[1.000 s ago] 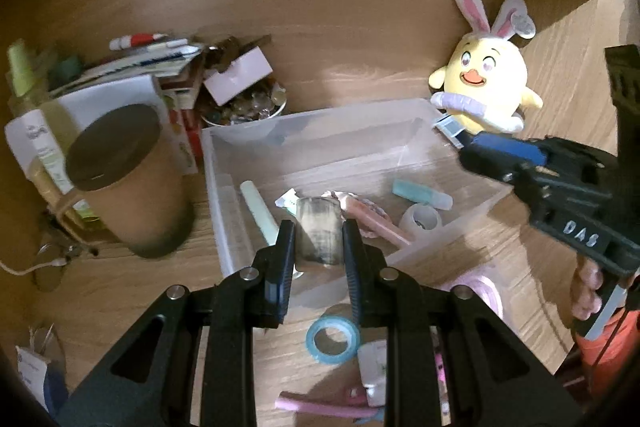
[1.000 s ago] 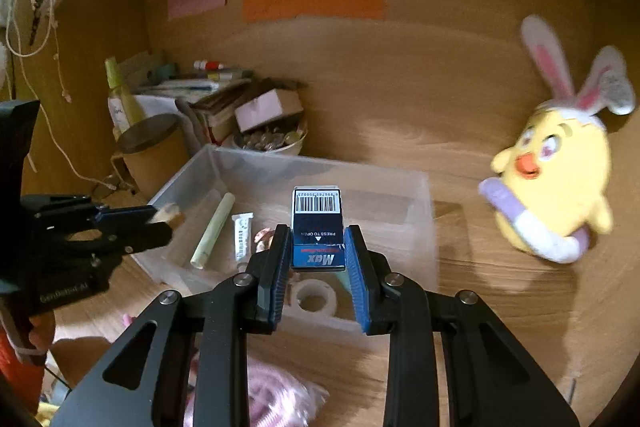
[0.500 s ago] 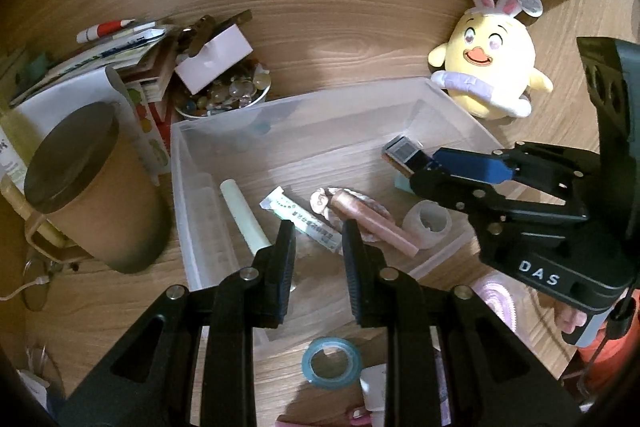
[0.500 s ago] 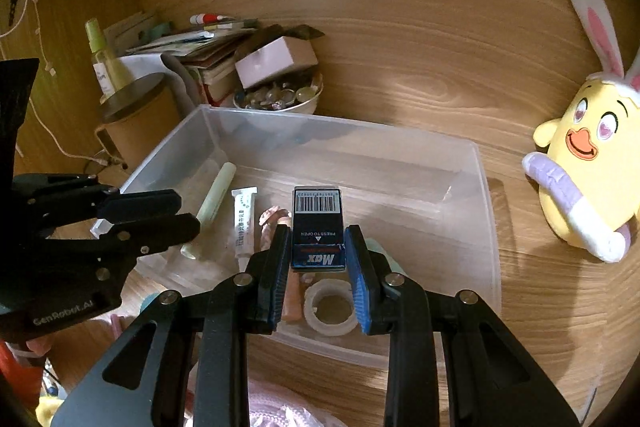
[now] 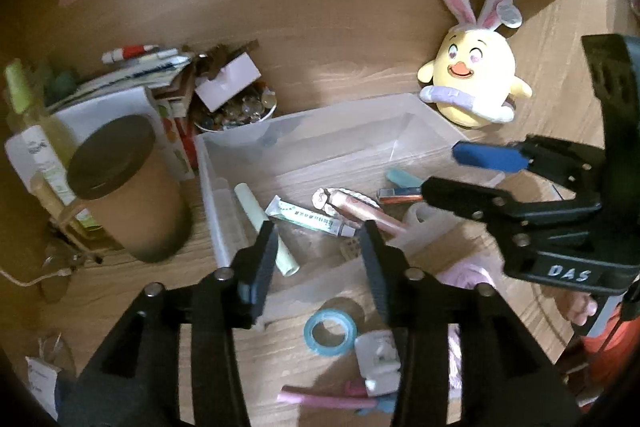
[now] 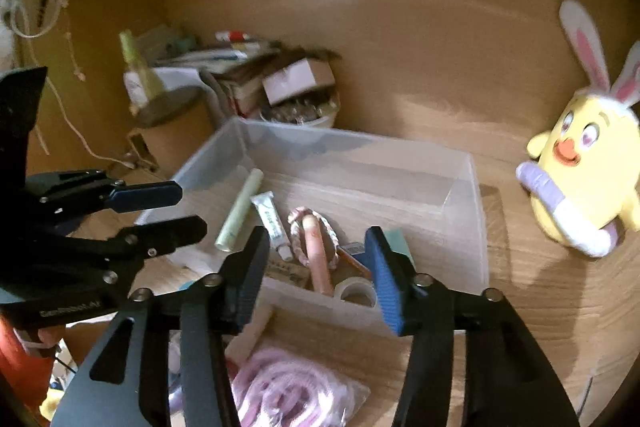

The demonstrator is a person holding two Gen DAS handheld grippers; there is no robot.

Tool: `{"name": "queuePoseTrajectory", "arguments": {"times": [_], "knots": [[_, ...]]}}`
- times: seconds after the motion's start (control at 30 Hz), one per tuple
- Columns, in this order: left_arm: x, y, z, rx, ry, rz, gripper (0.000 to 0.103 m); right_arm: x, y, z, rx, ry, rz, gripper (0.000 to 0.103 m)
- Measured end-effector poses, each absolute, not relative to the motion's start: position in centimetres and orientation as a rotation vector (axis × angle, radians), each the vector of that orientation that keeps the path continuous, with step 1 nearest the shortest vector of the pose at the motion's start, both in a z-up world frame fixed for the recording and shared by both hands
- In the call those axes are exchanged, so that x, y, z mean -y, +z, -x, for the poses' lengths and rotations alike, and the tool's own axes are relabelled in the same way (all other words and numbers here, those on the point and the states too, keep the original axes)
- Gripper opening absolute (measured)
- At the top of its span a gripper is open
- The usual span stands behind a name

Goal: Organize objects
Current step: 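Grasp the lipstick with right tool while left tool grasps the teal tape roll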

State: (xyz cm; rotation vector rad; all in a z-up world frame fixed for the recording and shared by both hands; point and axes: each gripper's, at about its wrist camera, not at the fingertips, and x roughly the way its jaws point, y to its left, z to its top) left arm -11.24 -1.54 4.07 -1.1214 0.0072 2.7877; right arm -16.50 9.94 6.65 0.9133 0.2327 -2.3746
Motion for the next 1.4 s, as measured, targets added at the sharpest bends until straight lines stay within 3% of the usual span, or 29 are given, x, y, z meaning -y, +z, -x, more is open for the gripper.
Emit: {"name": "queuePoseTrajectory", "arguments": {"times": [0.1, 0.4, 0.57, 0.63, 0.73, 1.17, 1.4], "knots": [[1.9, 4.4, 9.9, 0.007, 2.811, 1.1, 0.06, -10.3, 7.4, 14.9, -0.233, -2.377, -0.867, 0.05], [3.3, 2.5, 6.3, 0.019, 2.801, 1.154, 0.067, -9.3, 5.5, 11.4, -0.293, -2.297, -0.878, 0.05], [4.1, 0.4, 5.5, 0.027, 2.787, 1.225, 0.067, -8.1, 3.0, 11.2, -0.336, -2.243, -0.948, 0.045], [4.5, -0.7, 5.6, 0.037, 2.779, 1.267, 0.067, -7.7, 2.1, 11.4, -0.347, -2.225, -0.981, 0.034], [4.7, -1.9, 5.8, 0.044, 2.755, 1.317, 0.067, -7.4, 1.1, 11.8, -0.362, -2.209, -1.024, 0.025], [3.7, -3.7, 8.0, 0.065, 2.672, 1.4, 0.067, -8.5, 0.4, 12.3, -0.355, -2.204, -1.055, 0.014], [2.7, -3.7, 8.9, 0.094, 2.654, 1.408, 0.059, -9.2, 1.7, 11.2, -0.334, -2.22, -1.001, 0.014]]}}
